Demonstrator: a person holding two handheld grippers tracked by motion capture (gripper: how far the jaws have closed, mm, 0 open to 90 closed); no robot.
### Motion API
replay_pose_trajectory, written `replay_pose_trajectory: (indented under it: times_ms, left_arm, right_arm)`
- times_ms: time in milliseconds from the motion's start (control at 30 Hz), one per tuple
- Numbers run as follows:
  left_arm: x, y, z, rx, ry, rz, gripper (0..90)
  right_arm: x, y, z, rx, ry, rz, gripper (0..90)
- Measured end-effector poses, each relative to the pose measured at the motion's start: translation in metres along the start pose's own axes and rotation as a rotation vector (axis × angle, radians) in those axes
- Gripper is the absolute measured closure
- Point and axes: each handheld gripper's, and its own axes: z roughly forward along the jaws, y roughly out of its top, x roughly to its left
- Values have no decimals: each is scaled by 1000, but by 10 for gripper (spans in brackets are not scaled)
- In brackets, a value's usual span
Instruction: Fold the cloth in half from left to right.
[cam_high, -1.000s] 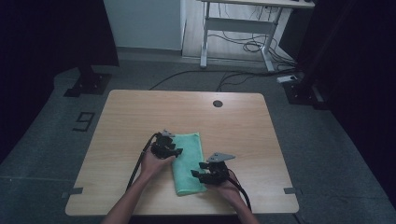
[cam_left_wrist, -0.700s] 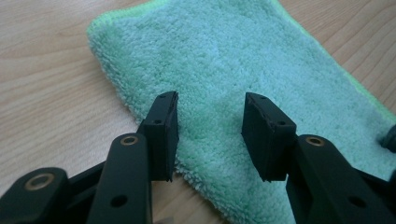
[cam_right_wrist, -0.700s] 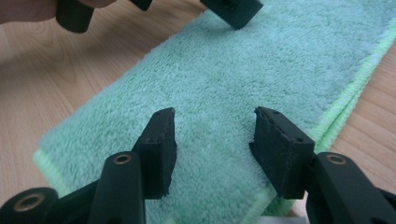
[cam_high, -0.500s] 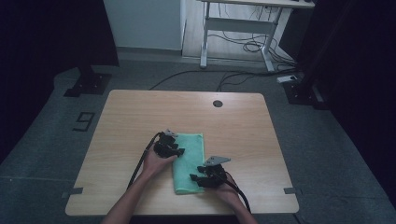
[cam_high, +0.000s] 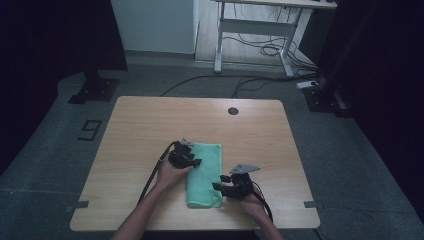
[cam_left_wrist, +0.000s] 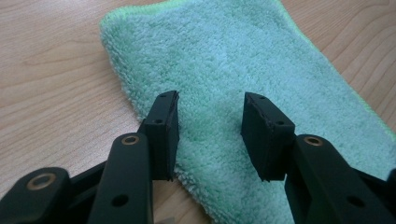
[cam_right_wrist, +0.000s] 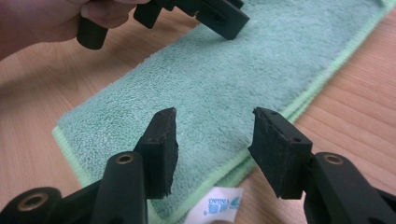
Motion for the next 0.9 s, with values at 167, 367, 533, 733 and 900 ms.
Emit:
replay_pose_trajectory:
  times_ms: [167, 367, 533, 733, 900]
  left_arm:
    - [0, -1, 0, -7, -1, -9, 561]
    - [-1, -2, 0, -13, 3, -11, 560]
    - [-1, -2, 0, -18, 10, -10, 560]
    - [-1, -3, 0, -21, 7, -11, 561]
    - [-1, -3, 0, -25, 7, -15, 562]
  right_arm:
    - [13, -1, 6, 4, 28, -39, 479]
    - [26, -6, 4, 2, 108, -40, 495]
    - [30, -12, 6, 19, -37, -111, 496]
    - [30, -16, 3, 40, -69, -133, 484]
    - [28, -22, -5, 58, -87, -124, 484]
